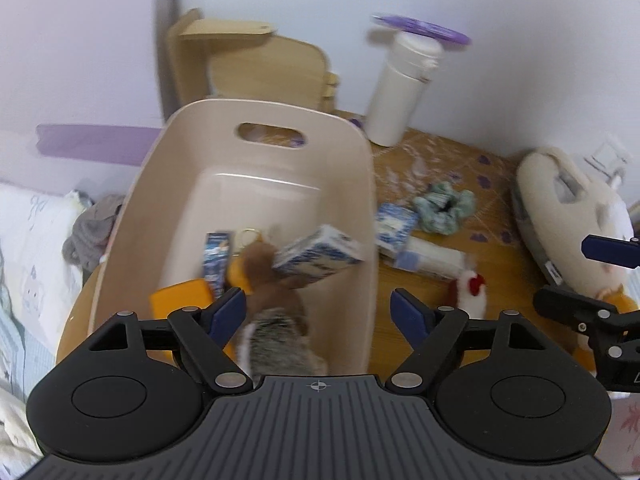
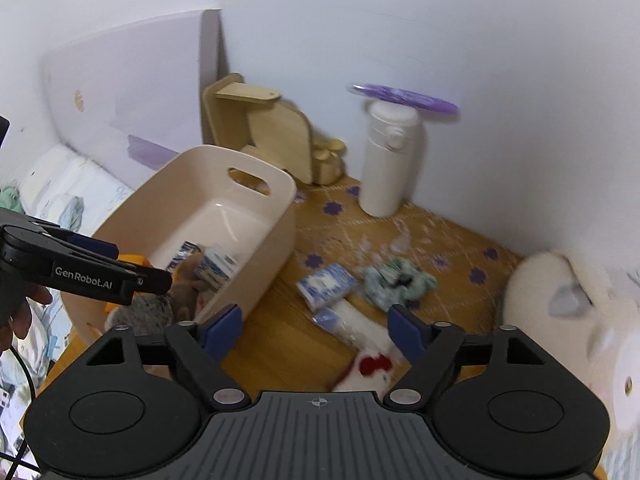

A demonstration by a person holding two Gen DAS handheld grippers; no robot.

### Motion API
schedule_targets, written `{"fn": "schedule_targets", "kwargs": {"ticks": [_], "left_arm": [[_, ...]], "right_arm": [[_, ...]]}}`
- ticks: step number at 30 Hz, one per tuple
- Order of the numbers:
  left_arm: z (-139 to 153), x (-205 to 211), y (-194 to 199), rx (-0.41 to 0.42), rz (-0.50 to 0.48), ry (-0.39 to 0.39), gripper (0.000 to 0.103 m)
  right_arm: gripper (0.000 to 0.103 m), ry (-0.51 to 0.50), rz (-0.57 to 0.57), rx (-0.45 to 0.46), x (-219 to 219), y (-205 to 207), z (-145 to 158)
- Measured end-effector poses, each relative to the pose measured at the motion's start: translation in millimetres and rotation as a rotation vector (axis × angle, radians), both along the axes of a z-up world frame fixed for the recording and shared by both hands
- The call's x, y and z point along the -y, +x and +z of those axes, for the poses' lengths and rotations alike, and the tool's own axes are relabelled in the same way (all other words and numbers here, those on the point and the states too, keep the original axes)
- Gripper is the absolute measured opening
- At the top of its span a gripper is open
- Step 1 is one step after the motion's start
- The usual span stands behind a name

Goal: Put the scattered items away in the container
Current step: 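Move left tool to blue-white tissue pack while right tool approaches Hello Kitty plush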

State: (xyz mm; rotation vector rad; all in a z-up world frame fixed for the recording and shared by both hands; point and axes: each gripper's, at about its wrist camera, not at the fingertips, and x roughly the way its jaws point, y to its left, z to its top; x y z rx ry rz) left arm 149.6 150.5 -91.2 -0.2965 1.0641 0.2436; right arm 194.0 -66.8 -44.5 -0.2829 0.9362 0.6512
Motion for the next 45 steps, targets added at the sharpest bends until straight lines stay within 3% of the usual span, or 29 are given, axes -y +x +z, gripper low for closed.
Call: {"fn": "schedule_targets", "kwargs": {"ticks": [16, 26, 37, 45], "left_arm": [[-22.1, 71.4, 40.5, -0.046, -0.21, 0.099, 0.081], [-45.8, 80.1, 85.2, -0.075, -0.367, 0.19, 0.082], [-50.8, 95.2, 129.9, 0.016, -0.544, 0.365, 0.084], [-89.3, 109.6, 155.6, -0.053, -0.679, 0.403, 0.084]], "right_arm": [[0.086, -0.009, -0.137, -0.122, 63.9, 16.8, -49.3], [0.086, -0.019, -0.134, -0.21, 54.7, 38.4, -94.6], [0.086, 0.001, -0.18, -0.285, 42.4, 63.4, -133.6], [0.086, 0.015, -0.209, -0.326, 45.2, 73.5, -150.8]]}}
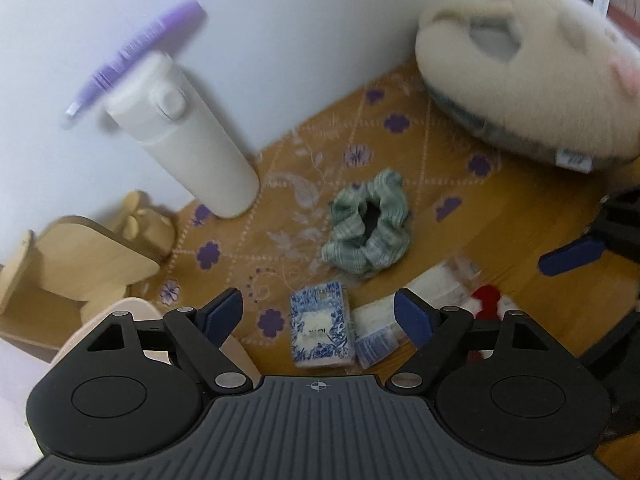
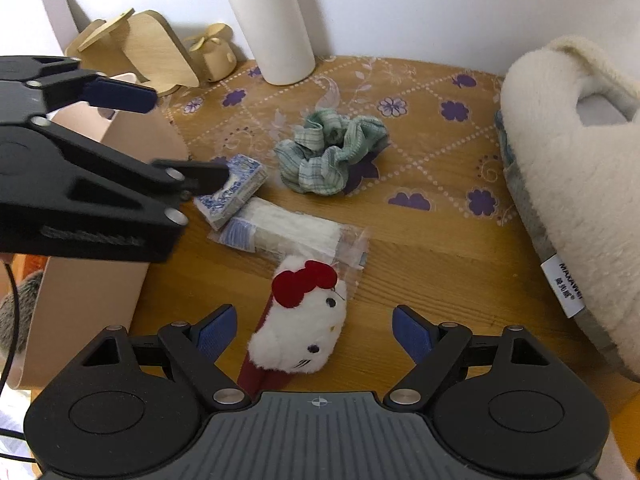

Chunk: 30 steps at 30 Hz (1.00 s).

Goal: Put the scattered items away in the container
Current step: 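Move left tool to blue-white tissue pack while right tool approaches Hello Kitty plush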

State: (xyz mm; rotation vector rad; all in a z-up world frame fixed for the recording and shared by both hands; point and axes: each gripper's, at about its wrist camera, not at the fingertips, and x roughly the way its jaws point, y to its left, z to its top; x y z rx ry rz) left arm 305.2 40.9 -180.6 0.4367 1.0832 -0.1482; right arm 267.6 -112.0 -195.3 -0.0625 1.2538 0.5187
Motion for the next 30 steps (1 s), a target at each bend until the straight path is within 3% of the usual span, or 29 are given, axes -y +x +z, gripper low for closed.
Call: {"fn": "schedule_targets", "kwargs": {"ticks": [7, 18, 23, 25, 30], "left_arm": [[-27.5, -10.5, 11.9, -0.061, -0.007, 0.023, 0.084], [-45.5, -1.3, 20.6, -0.007, -0.011, 0.138, 0.084], [-38.5, 18.9, 3.0, 0.057, -0.15, 0.178, 0.084], [-38.4, 24.7, 3.2, 0.031, -0.162, 0.166, 0.084], [-48.7, 21.6, 17.1, -0.062, -0.063, 0.134, 0.084]], "right_arm": [[0.086, -0.015, -0.012, -0.028, 0.8, 2.3, -14.8], [0.086, -0.022, -0.052, -0.044, 13.6, 11.6, -27.9], [0.086, -0.018, -0.061, -0.036, 19.0, 13.5, -28.2], [0.086, -0.013, -0.067, -0.038, 21.6, 14.3, -28.9], [0.087, -0.012, -0.078, -0.034, 26.2, 15.6, -29.6]]}}
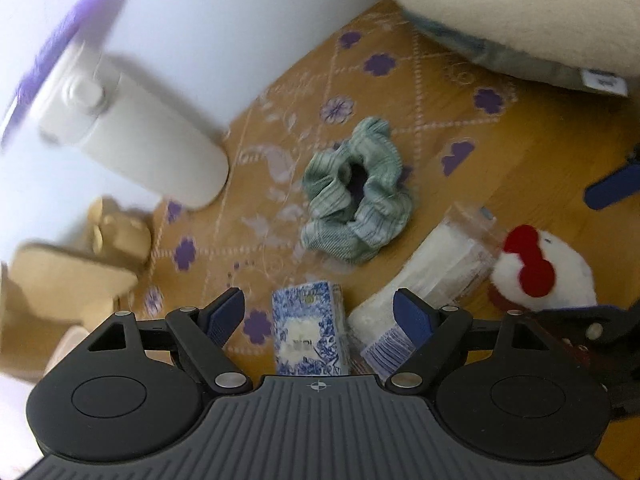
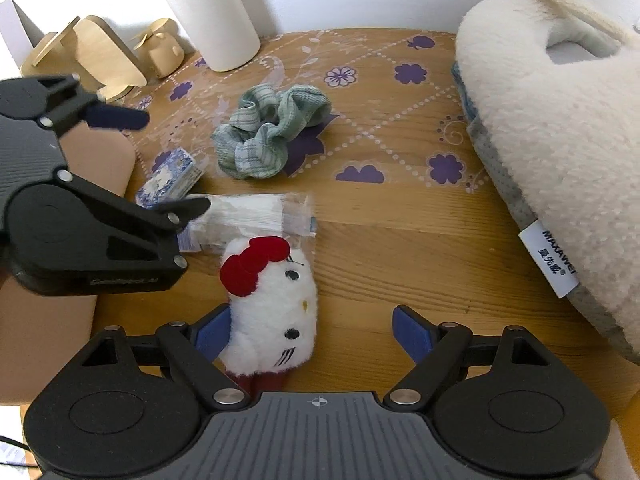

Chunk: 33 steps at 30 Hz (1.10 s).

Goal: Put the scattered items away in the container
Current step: 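Move left tool to blue-white tissue pack while right tool approaches Hello Kitty plush, then close left tool on tissue pack while right tool grasps Hello Kitty plush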

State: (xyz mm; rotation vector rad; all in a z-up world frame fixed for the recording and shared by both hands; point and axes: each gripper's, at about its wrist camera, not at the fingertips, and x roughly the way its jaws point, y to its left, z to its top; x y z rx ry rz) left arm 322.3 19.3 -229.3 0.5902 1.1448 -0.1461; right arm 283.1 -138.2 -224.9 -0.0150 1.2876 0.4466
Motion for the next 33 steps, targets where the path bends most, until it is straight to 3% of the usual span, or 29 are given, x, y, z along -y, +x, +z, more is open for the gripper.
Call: {"fn": "schedule_targets", "kwargs": {"ticks": [6, 8, 13, 15, 24, 25, 27, 33], "left_arm": [[1.5, -16.8, 10.8, -0.024, 0.144, -0.059, 0.083], [3.9, -18.3, 12.1, -0.021, 0.143, -0.056, 0.082], [-10.2, -7.3, 9.8, -0.019, 0.069, 0.093, 0.082], [-15.9, -7.6, 9.1, -0.011, 0.067, 0.114, 0.081], [-16.0, -24.7, 19.9, -0.097, 0.195, -0.041, 0.056], [-15.4, -28.5, 21.3, -0.108, 0.219, -0.075, 0.05], [-14.8, -35.8, 23.5, -0.131, 0.264, -0.137, 0.048], [-12.9, -30.1, 18.1, -0.125, 0.25, -0.145, 0.043]], "right_arm": [[0.088, 0.011, -0.018, -0.006, 6.5, -0.2, -1.9], [0.088, 0.012, -0.021, -0.006, 7.2, -0.3, -1.9], [0.089, 0.016, -0.022, -0.007, 7.1, -0.9, -2.1], [0.089, 0.016, -0.021, -0.006, 6.6, -1.0, -2.4], [0.085, 0.029, -0.019, -0.008, 7.0, -0.8, -2.3], [0.083, 0.033, -0.016, -0.008, 6.6, -1.2, -1.9], [0.076, 0.048, -0.011, -0.011, 5.3, -1.7, -0.5], [0.046, 0.119, 0.003, -0.036, 2.1, -4.1, 3.4]]}}
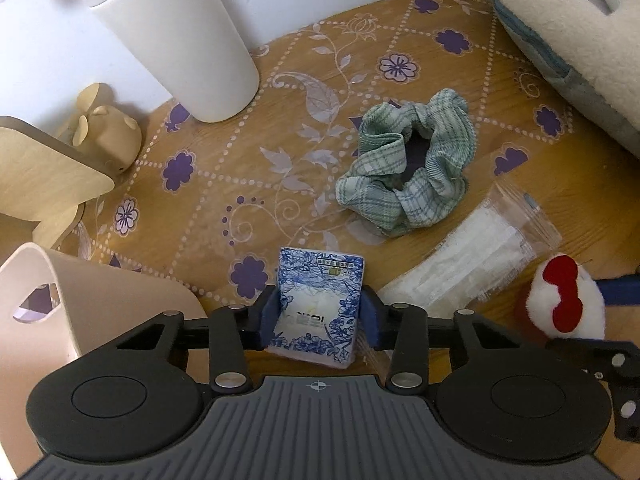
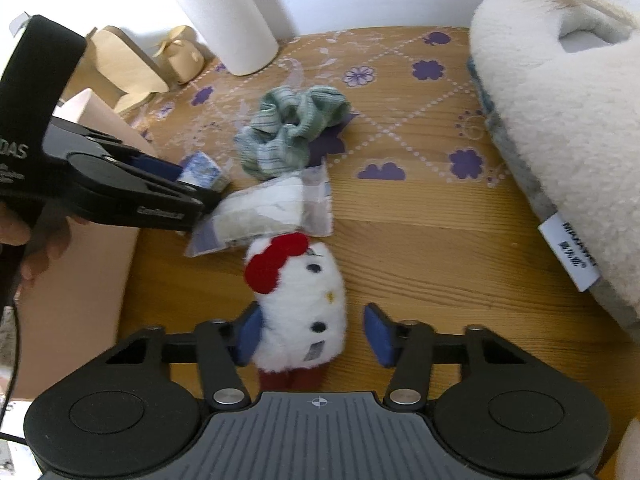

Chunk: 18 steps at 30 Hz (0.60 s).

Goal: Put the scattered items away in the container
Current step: 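Close left tool on tissue pack while right tool grasps Hello Kitty plush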

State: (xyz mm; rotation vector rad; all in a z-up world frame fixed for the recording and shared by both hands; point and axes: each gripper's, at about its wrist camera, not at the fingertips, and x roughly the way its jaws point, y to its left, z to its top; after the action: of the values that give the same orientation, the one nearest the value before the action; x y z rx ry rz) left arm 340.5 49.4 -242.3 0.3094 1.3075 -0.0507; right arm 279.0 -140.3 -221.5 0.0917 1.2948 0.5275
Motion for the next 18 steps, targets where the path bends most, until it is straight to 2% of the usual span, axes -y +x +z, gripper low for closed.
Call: {"fn": "schedule_targets", "kwargs": {"ticks": [1, 5, 18], "left_arm": [[0.4, 0.3, -1.4, 0.002, -0.003, -0.001, 0.042], [1.2, 4.3, -8.0, 0.008, -0.033, 0.009, 0.039], [9.7, 5.1, -21.2, 0.025, -0.024, -0.011, 0.029]], "right_arm": [[0.038, 0.01, 0.002, -0.003, -0.3, -0.4, 0.5], [0.034, 0.013, 0.009, 0.002, -1.5, -0.7, 1.7], [0.031, -0.039, -0.002, 0.03, 8.8, -5.0, 11.4]]}}
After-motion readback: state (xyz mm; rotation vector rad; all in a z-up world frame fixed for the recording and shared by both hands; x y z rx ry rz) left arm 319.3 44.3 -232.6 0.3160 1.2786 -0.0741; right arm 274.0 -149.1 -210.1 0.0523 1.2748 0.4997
